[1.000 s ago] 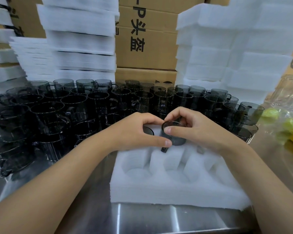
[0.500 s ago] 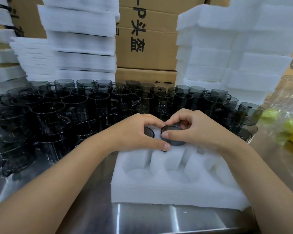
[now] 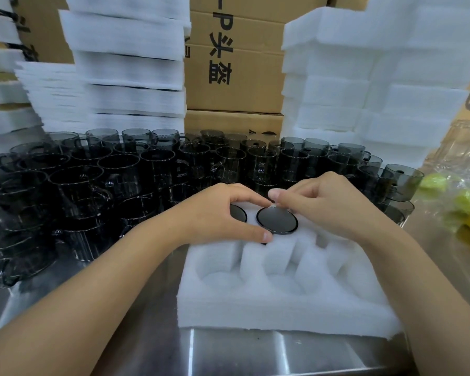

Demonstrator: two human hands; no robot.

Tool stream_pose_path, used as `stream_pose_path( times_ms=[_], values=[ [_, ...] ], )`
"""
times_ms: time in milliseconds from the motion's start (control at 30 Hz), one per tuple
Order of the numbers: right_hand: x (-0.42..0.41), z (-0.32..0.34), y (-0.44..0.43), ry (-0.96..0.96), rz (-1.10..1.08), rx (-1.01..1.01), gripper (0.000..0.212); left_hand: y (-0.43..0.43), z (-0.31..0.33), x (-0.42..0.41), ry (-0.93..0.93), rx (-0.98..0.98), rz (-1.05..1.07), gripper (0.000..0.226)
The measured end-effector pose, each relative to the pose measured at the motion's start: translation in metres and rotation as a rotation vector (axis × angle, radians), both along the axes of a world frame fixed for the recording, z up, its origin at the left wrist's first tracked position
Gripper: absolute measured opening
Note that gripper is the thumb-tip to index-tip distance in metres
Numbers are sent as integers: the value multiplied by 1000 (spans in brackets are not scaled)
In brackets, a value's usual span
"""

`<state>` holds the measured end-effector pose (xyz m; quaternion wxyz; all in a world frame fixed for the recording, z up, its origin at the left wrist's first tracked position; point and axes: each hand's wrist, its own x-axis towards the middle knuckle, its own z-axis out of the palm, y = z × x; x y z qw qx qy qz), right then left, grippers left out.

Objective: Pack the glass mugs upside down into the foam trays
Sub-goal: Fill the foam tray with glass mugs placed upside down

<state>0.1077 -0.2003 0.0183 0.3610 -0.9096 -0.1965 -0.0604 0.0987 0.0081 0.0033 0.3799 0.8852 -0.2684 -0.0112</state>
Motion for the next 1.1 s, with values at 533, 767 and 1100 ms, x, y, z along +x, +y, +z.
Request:
stream_pose_path(
  times_ms=[533,767,1100],
  values=[
    [60,-1,7,-288,-67,-126,41,11,4,7,-30,94,4,13],
    [81,-9,18,-500,-111,-402,38,16,3,10,-57,129,28,16],
    [68,-3,13,-653,-100,-250,17,13,0,10,-126,142,75,24]
  ],
)
